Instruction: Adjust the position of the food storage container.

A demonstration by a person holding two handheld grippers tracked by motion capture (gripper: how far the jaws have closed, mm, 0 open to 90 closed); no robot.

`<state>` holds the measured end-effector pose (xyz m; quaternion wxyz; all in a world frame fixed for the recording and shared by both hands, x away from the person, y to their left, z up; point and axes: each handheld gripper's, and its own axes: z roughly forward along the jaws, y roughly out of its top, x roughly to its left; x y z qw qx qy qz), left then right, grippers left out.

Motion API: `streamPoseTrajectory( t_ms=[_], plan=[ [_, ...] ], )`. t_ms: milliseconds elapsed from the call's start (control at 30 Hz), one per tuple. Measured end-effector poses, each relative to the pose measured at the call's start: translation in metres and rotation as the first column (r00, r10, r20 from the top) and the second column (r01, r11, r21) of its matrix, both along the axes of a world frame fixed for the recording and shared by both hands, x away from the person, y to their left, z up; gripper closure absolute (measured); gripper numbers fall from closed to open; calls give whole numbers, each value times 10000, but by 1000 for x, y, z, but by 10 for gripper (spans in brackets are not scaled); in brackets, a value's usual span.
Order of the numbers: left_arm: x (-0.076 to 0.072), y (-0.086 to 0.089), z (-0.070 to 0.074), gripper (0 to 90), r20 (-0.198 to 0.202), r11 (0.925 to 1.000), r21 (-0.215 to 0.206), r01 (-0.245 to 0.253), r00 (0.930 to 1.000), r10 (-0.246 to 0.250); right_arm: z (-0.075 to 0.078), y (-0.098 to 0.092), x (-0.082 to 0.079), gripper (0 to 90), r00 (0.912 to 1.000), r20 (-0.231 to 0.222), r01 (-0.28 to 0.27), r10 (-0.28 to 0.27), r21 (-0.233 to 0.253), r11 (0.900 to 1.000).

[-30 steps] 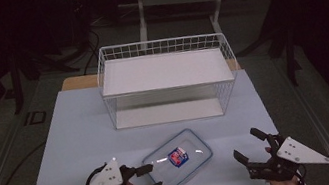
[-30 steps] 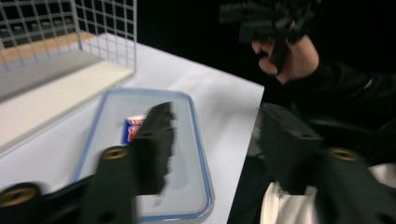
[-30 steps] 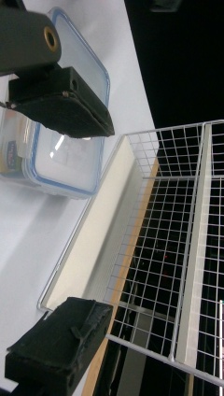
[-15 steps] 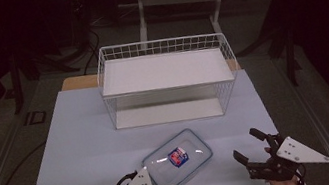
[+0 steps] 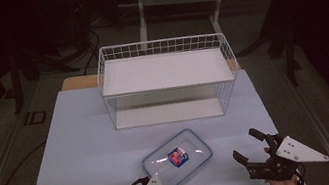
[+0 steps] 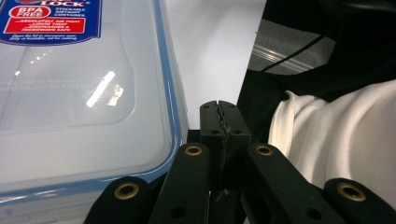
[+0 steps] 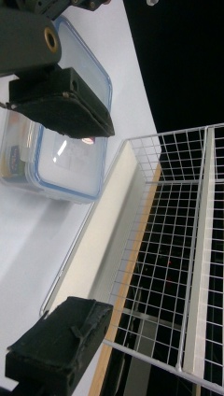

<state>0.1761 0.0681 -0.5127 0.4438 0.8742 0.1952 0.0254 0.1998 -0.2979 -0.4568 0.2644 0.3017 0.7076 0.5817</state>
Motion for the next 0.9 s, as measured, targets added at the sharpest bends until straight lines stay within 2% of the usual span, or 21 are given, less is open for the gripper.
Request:
streamPoseTrajectory(
  t_ms=[67,267,367,533,633,900],
  plan=[
    [1,2,1,897,44,10000,34,-74,10000,73,0,0,0,124,10000,5,-9,9,8,10000],
    [7,12,3,897,87,9965,260,-798,9968,796,0,0,0,124,10000,-59,-57,57,14,10000],
    [11,18,3,897,63,9934,167,-1136,9935,1136,0,1,0,124,10000,-55,-81,81,-10,10000],
    [7,15,1,896,47,9958,103,-906,9959,905,0,1,0,124,9999,-45,-126,126,-34,9999],
    [13,19,-5,897,-350,9942,-31,-1075,9936,1073,0,1,0,124,9999,-44,-119,119,-52,9999],
    [21,31,-3,897,88,9841,195,-1766,9843,1765,-1,1,1,124,9999,-106,-112,111,-67,9999]
  ],
)
